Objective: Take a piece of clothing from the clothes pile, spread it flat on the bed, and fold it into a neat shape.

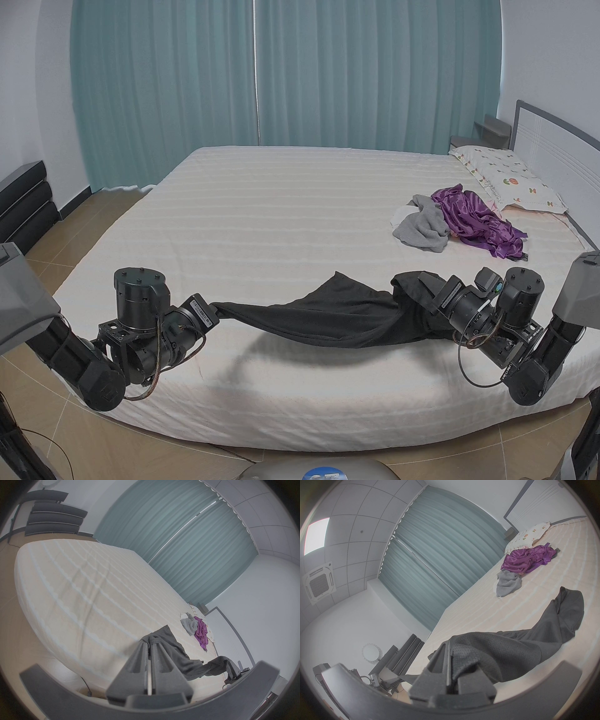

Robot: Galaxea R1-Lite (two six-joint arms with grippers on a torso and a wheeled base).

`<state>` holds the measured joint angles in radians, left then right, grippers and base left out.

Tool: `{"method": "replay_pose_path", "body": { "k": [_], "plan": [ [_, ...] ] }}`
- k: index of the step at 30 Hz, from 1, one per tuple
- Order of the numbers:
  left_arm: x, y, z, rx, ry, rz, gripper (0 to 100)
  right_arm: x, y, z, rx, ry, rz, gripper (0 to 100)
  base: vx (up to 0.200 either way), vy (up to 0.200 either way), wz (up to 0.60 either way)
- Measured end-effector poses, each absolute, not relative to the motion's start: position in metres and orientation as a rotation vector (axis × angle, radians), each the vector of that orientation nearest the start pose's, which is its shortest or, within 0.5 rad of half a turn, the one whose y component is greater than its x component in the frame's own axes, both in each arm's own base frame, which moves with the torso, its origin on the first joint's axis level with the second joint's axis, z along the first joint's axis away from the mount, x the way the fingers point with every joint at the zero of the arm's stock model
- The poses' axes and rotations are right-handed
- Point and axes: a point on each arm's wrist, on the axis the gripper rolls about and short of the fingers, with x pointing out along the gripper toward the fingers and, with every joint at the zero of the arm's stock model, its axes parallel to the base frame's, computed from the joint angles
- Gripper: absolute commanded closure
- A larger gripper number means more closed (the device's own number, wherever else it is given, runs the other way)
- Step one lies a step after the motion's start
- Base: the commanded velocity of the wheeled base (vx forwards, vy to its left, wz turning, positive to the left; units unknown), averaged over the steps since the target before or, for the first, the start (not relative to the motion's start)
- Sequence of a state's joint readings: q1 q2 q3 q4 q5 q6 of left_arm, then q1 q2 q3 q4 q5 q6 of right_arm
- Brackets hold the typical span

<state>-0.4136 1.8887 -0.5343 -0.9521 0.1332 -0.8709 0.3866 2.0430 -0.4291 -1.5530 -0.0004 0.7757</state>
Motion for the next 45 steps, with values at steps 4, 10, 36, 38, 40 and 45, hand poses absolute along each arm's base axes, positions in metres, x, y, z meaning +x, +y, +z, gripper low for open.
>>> {"method": "replay_pose_path", "body": {
  "k": [4,10,36,38,40,45],
  "plan": [
    [0.272,-0.116,0.090,-0.739,0.483,-0.084,100,0.280,0.115,0.082,0.749,0.218,0.339,100,0.000,0.100,0.00],
    [0.267,-0.117,0.092,-0.735,0.485,-0.085,100,0.267,0.109,0.078,0.741,0.255,0.312,100,0.000,0.000,0.00],
    [0.218,-0.109,0.118,-0.726,0.456,-0.124,100,0.177,0.090,0.131,0.739,0.139,0.429,100,-0.092,0.000,0.00],
    [0.213,-0.107,0.128,-0.729,0.436,-0.132,100,0.170,0.088,0.141,0.735,0.089,0.454,100,0.000,0.000,0.00],
    [0.208,-0.105,0.137,-0.726,0.429,-0.135,100,0.167,0.086,0.150,0.726,0.053,0.465,100,0.000,0.000,0.00],
    [0.203,-0.103,0.170,-0.714,0.389,-0.158,100,0.176,0.084,0.179,0.719,-0.037,0.452,100,0.000,0.000,0.00]
  ]
}}
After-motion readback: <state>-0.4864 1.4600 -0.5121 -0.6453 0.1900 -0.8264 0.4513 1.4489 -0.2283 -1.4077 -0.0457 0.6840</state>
